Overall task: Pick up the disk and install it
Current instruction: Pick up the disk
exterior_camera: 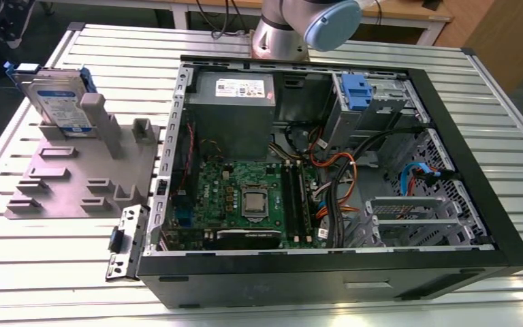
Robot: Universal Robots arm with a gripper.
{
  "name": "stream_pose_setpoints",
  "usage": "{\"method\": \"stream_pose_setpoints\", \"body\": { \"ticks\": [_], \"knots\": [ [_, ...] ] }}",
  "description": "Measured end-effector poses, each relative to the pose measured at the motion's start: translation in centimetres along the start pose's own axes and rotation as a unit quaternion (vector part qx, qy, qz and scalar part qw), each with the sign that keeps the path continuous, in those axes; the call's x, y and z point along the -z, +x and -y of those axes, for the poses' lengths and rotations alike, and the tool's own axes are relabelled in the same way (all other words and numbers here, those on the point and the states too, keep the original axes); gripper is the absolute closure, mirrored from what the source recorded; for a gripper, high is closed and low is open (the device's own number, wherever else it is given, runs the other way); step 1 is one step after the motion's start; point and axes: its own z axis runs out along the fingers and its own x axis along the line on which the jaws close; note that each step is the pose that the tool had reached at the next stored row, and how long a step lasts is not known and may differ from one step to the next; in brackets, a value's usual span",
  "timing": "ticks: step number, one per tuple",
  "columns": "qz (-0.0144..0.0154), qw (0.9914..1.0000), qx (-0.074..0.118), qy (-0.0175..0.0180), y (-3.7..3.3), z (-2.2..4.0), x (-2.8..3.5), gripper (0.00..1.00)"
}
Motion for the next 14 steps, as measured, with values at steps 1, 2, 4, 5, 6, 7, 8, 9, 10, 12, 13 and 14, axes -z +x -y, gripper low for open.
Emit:
{"method": "stream_pose_setpoints", "body": {
  "ticks": [1,2,4,5,6,7,8,9,10,12,13,14],
  "knots": [
    [-0.0002,0.99999,0.004,-0.0001,0.00,0.00,0.00,0.89],
    [-0.0004,0.99997,0.008,-0.0002,0.00,0.00,0.00,0.89],
    [-0.0005,0.99994,0.011,-0.0002,0.00,0.00,0.00,0.89],
    [-0.0006,0.99994,0.011,-0.0002,0.00,0.00,0.01,0.89],
    [-0.0005,0.99994,0.011,-0.0002,0.00,0.00,0.00,0.89],
    [-0.0006,0.99994,0.011,-0.0002,0.00,0.00,0.00,0.89],
    [-0.0005,0.99994,0.011,-0.0002,0.00,0.00,0.00,0.89],
    [-0.0005,0.99994,0.011,-0.0002,0.00,0.00,0.00,0.89],
    [-0.0005,0.99994,0.011,-0.0002,0.00,0.00,0.00,0.89],
    [-0.0005,0.99994,0.011,-0.0002,0.00,0.00,0.00,0.89],
    [-0.0006,0.99994,0.011,-0.0002,0.00,0.00,0.01,0.89],
    [-0.0005,0.99994,0.011,-0.0002,0.00,0.00,0.00,0.89]
  ]
}}
